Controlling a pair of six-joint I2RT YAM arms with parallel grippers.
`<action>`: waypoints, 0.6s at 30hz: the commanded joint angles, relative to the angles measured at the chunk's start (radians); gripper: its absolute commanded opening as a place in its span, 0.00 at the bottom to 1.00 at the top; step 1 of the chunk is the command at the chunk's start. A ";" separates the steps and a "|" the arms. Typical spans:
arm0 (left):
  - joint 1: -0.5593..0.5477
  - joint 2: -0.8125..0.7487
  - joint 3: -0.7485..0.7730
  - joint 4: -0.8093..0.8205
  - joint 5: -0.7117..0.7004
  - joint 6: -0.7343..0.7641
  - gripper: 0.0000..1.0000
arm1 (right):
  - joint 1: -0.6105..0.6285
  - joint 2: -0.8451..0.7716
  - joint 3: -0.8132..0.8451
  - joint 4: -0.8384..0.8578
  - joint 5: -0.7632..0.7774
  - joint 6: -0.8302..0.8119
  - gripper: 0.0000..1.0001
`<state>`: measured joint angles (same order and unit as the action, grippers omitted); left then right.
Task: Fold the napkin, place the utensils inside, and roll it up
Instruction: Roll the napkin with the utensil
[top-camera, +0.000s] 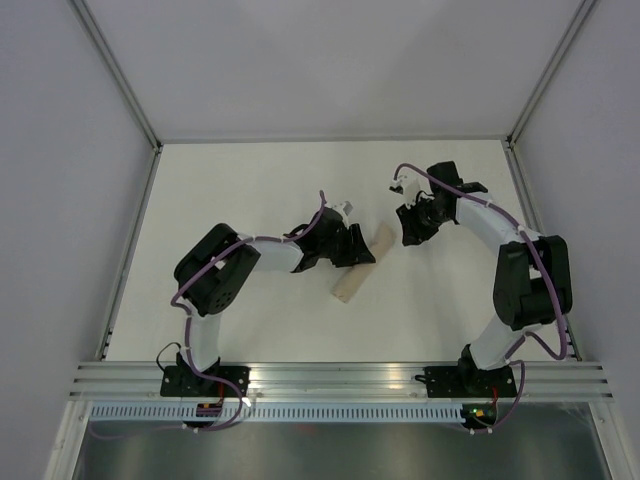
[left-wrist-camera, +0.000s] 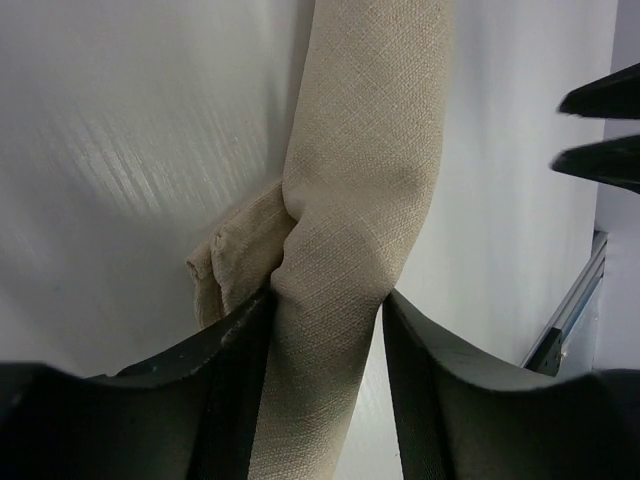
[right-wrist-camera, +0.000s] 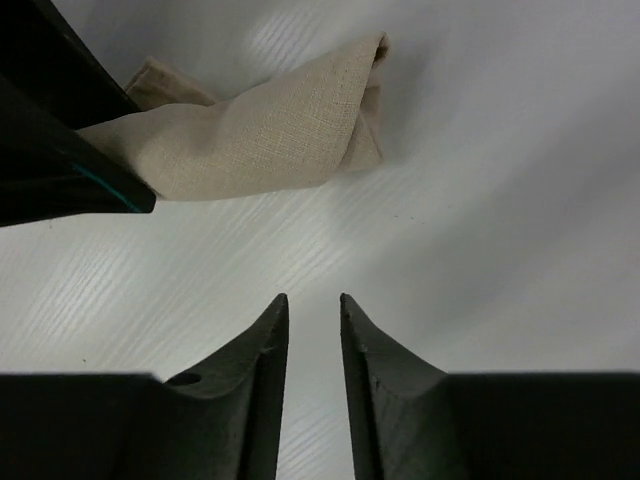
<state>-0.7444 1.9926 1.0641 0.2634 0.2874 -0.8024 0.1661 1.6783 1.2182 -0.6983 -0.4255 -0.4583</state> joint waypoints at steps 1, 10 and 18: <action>-0.012 0.008 -0.026 -0.233 -0.102 0.061 0.56 | 0.018 0.062 -0.023 0.040 0.045 0.066 0.31; -0.015 -0.022 0.023 -0.296 -0.120 0.117 0.59 | 0.064 0.187 0.001 0.036 0.070 0.122 0.15; -0.007 0.023 0.036 -0.290 -0.091 0.114 0.57 | 0.073 0.222 0.130 -0.082 -0.139 0.122 0.11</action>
<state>-0.7589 1.9610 1.1065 0.1139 0.2306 -0.7372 0.2401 1.8896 1.2648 -0.7280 -0.4690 -0.3683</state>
